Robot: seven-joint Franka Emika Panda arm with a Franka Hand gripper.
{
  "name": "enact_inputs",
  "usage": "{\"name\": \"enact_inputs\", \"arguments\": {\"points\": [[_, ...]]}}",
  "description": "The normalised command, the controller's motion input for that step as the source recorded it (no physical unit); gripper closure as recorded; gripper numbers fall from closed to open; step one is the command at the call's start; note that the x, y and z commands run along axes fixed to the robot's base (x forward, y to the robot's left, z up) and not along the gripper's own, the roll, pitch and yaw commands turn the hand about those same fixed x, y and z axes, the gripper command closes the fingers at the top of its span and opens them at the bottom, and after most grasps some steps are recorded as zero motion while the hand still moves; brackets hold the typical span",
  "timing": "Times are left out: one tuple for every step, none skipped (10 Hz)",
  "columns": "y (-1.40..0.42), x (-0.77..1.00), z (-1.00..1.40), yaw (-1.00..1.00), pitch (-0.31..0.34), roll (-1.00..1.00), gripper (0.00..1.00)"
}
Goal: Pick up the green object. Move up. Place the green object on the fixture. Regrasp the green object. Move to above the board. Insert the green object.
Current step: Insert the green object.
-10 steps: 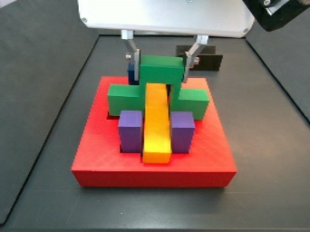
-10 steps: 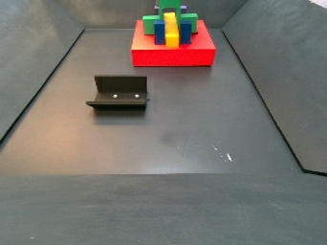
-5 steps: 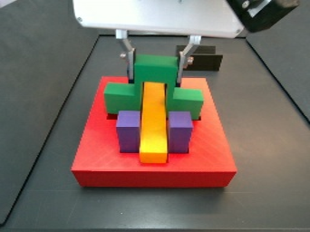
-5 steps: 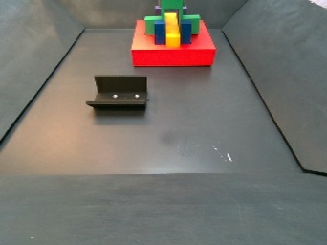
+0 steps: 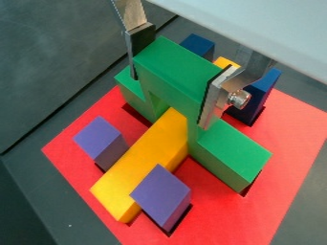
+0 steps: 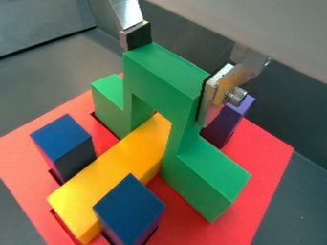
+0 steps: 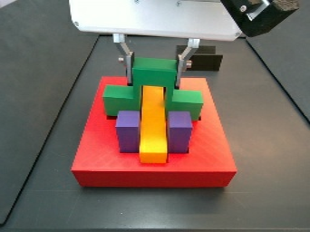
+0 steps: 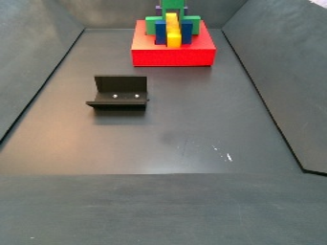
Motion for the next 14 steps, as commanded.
{"name": "enact_inputs", "arguments": {"points": [[0.19, 0.24, -0.11, -0.13, -0.029, 0.00, 1.00], [0.19, 0.09, 0.00, 0.00, 0.000, -0.10, 1.00], [0.00, 0.18, -0.05, 0.08, -0.004, -0.06, 1.00], [-0.01, 0.24, -0.05, 0.22, -0.021, -0.08, 1.00], [0.00, 0.15, -0.10, 0.17, -0.009, -0.06, 1.00], [0.00, 0.17, -0.09, 0.18, 0.000, -0.08, 1.00], [0.00, 0.09, -0.06, 0.18, 0.000, -0.09, 1.00], [0.00, 0.08, 0.00, 0.11, 0.000, -0.08, 1.00], [0.03, 0.03, 0.00, 0.08, 0.000, -0.07, 1.00], [0.00, 0.00, 0.00, 0.05, 0.000, -0.03, 1.00], [0.00, 0.00, 0.00, 0.04, 0.000, -0.04, 1.00], [0.00, -0.09, -0.03, 0.00, -0.054, -0.11, 1.00], [0.00, -0.13, -0.07, -0.06, -0.056, -0.02, 1.00], [-0.05, -0.07, -0.05, -0.01, -0.070, -0.03, 1.00]]}}
